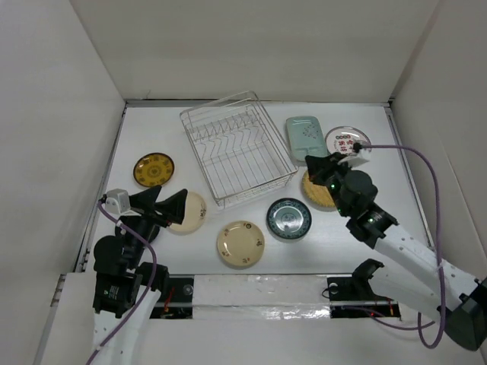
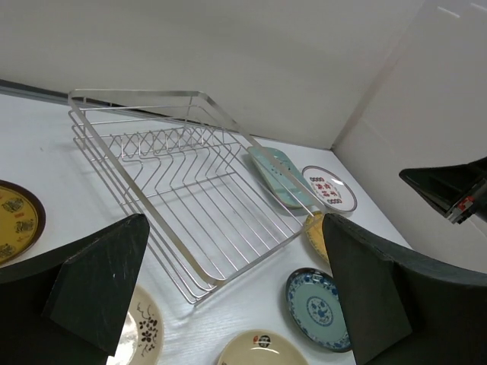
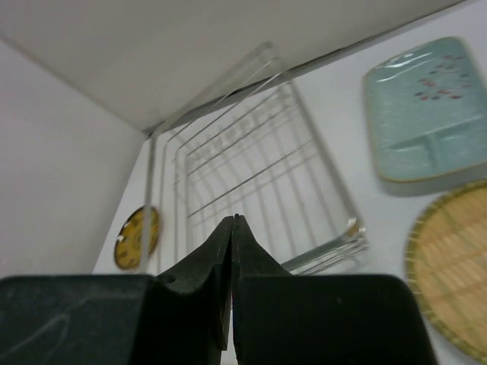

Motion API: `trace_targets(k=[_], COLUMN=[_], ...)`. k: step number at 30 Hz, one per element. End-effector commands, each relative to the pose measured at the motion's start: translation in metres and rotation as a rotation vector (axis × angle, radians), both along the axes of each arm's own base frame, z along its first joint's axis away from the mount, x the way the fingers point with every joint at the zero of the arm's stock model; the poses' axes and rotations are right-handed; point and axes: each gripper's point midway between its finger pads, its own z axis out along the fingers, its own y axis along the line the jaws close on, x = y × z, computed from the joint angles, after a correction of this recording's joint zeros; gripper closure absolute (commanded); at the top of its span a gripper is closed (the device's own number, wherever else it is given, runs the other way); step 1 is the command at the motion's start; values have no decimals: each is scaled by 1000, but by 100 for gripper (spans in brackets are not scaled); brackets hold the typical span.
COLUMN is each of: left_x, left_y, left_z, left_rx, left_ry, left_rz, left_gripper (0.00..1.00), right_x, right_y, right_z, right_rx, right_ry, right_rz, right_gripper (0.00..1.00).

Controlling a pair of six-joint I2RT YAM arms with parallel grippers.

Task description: Load the plates into the dish rack

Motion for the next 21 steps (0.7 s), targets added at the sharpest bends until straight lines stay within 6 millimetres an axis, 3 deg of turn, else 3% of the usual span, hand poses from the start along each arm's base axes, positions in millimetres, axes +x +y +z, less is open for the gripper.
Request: trace_targets(k=[1,2,3,4,6,7,9,11,13,14,17,18,19,21], left_x=[-7,-7,-7,-8,-10,-11,-10,-9,-4,-3,5,8,7,9], left_y=[0,-1,-1,-3,-5,-5,-4,-5,-9,-10,-19,-22,-26,-33], left_z=[18,17,17,18,19,19,19,17,11,9,0,-4,-4,-9], left_rx=[-22,-21,-17,-15,-6,-8,-7,-3,15,20,47,56,66,84], left_ry=[-68,-66,-67,-69,-76,-77,-73,-65,-37,-27,13,32,29,45], left_rz=[-10,-13,-16,-27,-39,-38,-33,-39,-56,-61,-100,-115,-141,-180], left_gripper=[1,1,1,1,1,1,1,1,1,1,1,1,1,8], right_x=[3,8,10,20,24,30,32,37,44,51,63,67,73,82], right_y=[-54,-70,-73,-94,-104,-122,-133,-159,-178,-196,-226,-246,-257,-281], right_z=[-25,-31,-36,-49,-61,-64,-69,-68,-71,-83,-95,-111,-110,-128], right_rx=[58,62,67,58,57,66,77,90,97,95,116,127,154,215], right_ry=[100,123,153,201,239,238,217,196,190,226,257,298,279,312], right_rz=[-90,-143,-117,-167,-165,-204,-216,-292,-354,-411,-500,-556,-578,-601], right_gripper=[95,95,92,90,86,84,71,55,47,45,41,41,41,41])
